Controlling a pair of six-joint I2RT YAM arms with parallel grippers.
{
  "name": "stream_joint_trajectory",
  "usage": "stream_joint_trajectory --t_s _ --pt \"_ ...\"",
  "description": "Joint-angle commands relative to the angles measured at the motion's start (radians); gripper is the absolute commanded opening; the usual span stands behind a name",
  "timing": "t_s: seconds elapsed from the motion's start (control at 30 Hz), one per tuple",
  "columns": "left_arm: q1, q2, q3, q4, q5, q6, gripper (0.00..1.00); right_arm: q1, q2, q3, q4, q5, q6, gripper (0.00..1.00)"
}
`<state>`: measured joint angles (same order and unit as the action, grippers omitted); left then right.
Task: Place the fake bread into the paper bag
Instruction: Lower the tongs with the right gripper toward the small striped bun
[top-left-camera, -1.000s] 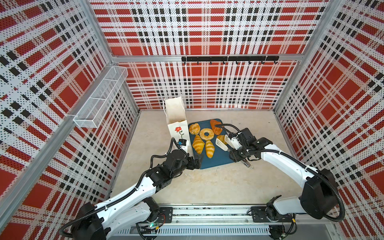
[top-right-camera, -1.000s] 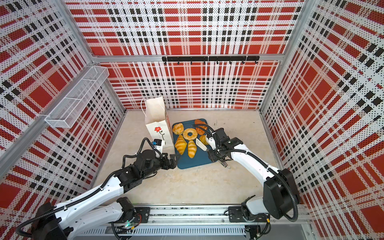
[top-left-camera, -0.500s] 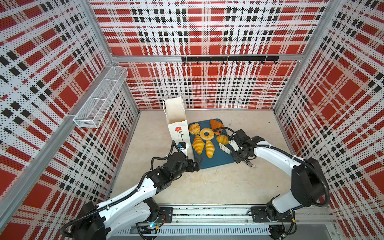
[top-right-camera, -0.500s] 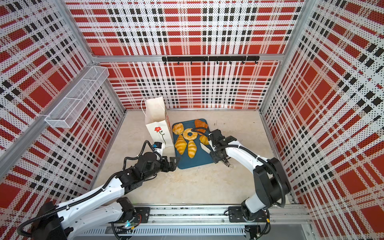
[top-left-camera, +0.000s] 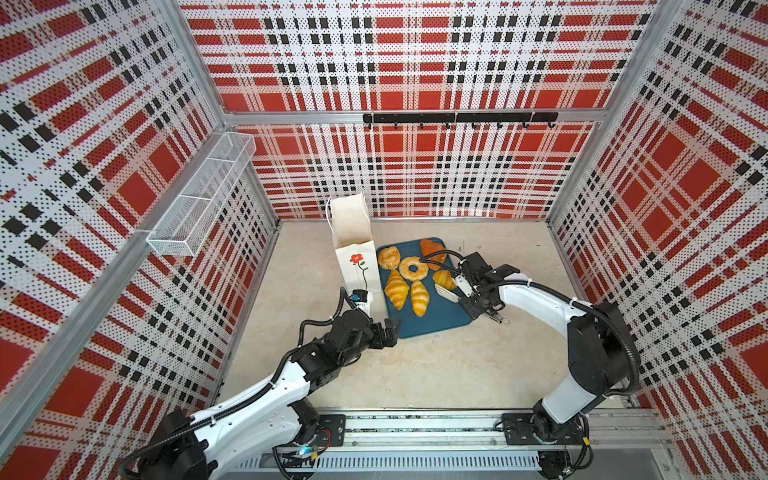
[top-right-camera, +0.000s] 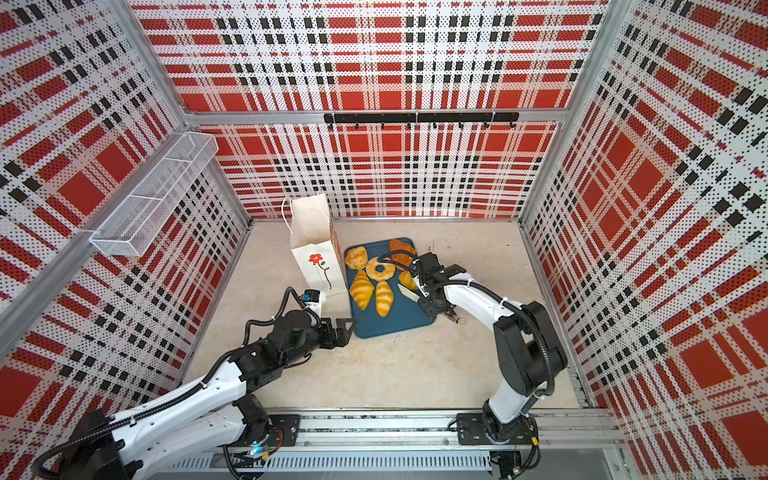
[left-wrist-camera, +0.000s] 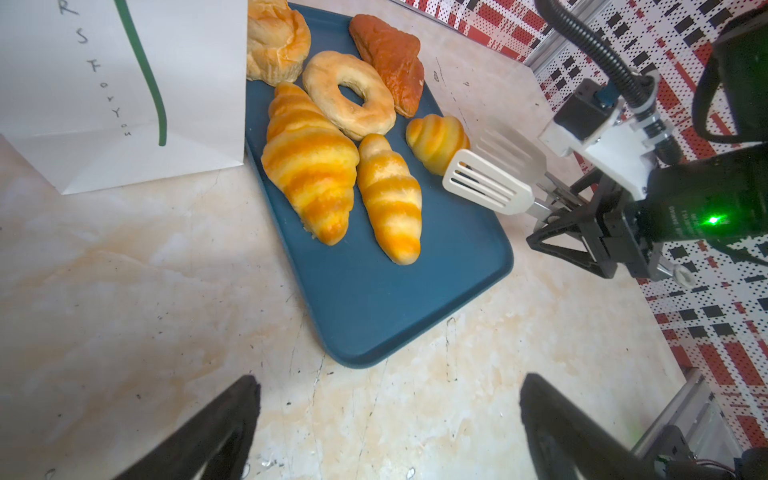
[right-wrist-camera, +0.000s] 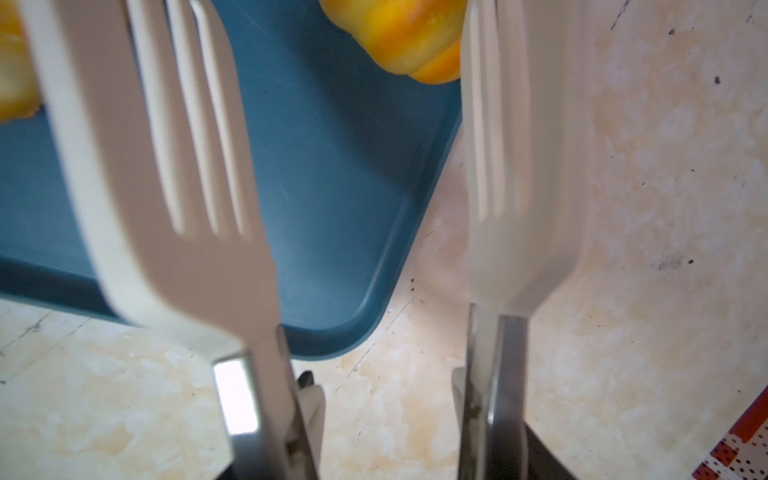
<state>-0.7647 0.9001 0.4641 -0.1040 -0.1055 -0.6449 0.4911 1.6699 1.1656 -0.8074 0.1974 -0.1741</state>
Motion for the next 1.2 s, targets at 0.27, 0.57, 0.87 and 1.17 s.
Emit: stream_joint_trajectory --t_s 0.27,0.57,0.87,1.17 --pt "-0.007 -0.050 -0.029 -0.023 -0.034 -0.018 0.99 -0.004 0.029 0.056 -0.031 -0.039 -0.027 0.59" --pt "-0.006 -0.085 -0.047 -0.040 -0.050 -0.023 0.99 0.006 -0.054 0.016 -0.086 -0.107 0.021 0.57" --pt "-0.007 -0.076 -0.051 -0.035 -0.044 -0.026 1.00 0.007 -0.047 0.051 -0.118 -0.018 0.051 0.56" --pt "-0.027 -0.056 -0.044 -0.045 -0.066 -0.024 0.99 0.007 0.028 0.105 -0.086 0.041 0.017 0.61"
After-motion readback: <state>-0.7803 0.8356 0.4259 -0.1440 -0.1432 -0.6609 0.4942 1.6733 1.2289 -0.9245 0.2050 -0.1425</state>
